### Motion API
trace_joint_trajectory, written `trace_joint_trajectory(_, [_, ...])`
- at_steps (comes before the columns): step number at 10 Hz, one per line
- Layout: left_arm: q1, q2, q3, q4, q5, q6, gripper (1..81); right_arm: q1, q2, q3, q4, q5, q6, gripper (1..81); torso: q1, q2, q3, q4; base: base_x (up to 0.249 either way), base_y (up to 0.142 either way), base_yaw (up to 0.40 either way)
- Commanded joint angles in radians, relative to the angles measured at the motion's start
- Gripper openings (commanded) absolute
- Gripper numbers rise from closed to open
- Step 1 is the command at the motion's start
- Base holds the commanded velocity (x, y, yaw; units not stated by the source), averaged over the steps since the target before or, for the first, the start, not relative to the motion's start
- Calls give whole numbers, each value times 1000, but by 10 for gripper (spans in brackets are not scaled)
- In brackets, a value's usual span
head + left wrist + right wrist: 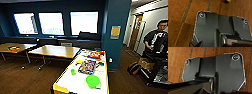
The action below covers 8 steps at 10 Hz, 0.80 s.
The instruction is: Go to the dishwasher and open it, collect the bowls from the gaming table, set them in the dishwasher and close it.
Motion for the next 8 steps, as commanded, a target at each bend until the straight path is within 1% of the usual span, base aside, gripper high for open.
trace_joint_trajectory(1, [-47,-2,-2,5,44,3,811,49,1,4,-5,-43,-2,811,0,0,0,0,103,89,0])
trace_joint_trajectory(5, [-46,-2,-2,8,46,3,811,49,1,4,-5,-43,-2,811,0,0,0,0,93,96,0])
trace_joint_trajectory(8, [-46,-2,-2,8,47,3,811,49,1,4,-5,-43,-2,811,0,0,0,0,0,132,0])
